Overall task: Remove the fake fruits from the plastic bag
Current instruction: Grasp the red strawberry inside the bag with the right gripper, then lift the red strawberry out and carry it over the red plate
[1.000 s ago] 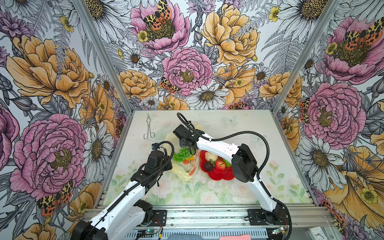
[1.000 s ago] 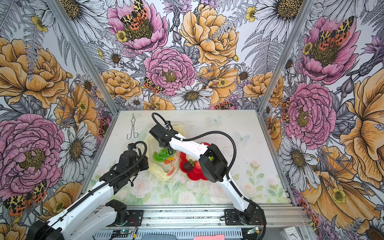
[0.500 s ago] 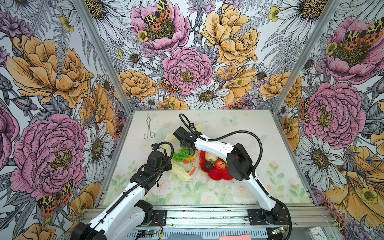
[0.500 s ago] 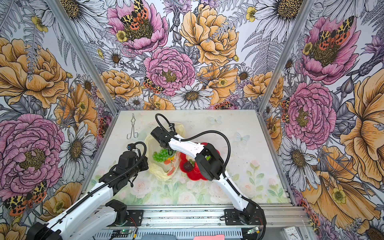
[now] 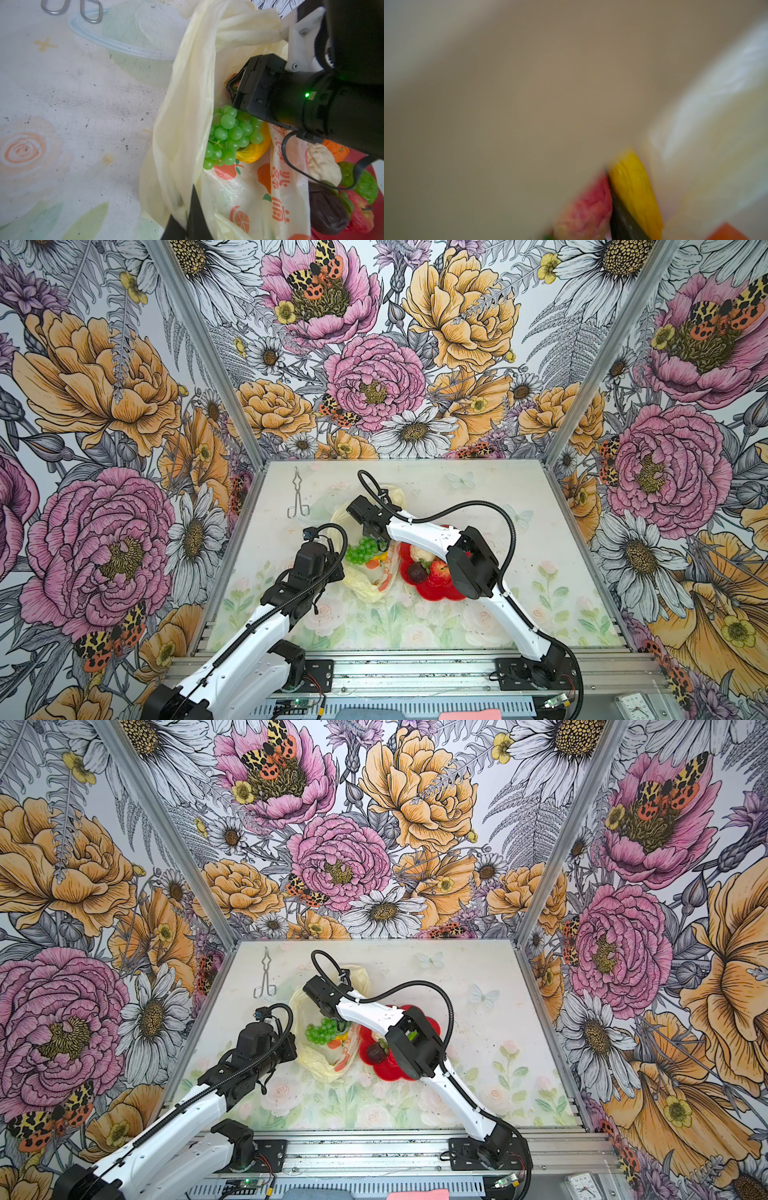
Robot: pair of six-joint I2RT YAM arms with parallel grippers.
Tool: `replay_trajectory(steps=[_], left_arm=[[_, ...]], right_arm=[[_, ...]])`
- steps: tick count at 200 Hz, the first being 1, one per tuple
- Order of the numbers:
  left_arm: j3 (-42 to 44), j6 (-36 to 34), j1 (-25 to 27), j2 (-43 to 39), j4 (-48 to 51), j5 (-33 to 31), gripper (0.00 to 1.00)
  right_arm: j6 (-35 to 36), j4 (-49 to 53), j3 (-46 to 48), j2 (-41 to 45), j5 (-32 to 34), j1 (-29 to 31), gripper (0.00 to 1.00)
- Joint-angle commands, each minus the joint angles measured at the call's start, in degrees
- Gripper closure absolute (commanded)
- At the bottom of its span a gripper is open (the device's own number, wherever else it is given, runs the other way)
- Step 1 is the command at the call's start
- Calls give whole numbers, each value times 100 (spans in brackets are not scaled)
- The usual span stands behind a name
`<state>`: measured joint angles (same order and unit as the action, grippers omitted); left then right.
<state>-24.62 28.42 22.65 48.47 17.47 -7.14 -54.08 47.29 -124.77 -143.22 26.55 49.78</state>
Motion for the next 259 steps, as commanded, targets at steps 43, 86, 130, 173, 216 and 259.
replay_trajectory(steps=[43, 86, 130, 173, 216, 259], left_arm=[[62, -109, 55, -57, -148, -156, 100], [58, -113, 55, -70, -139, -174, 100], [36, -87, 54, 6, -129, -224, 100], [41, -82, 55, -26, -121, -253, 100], [10, -77, 46, 66, -126, -260, 100], [16, -79, -5, 56, -132, -243, 100]], right_arm=[[529, -53, -343, 158, 422, 129, 46], [626, -53, -290, 276, 233, 172, 45], [1090, -157, 168, 805, -16, 381, 44], [1466, -270, 621, 1377, -158, 537, 44], [1763, -290, 1074, 1908, -567, 634, 45], [2029, -290, 1684, 2557, -889, 717, 46]])
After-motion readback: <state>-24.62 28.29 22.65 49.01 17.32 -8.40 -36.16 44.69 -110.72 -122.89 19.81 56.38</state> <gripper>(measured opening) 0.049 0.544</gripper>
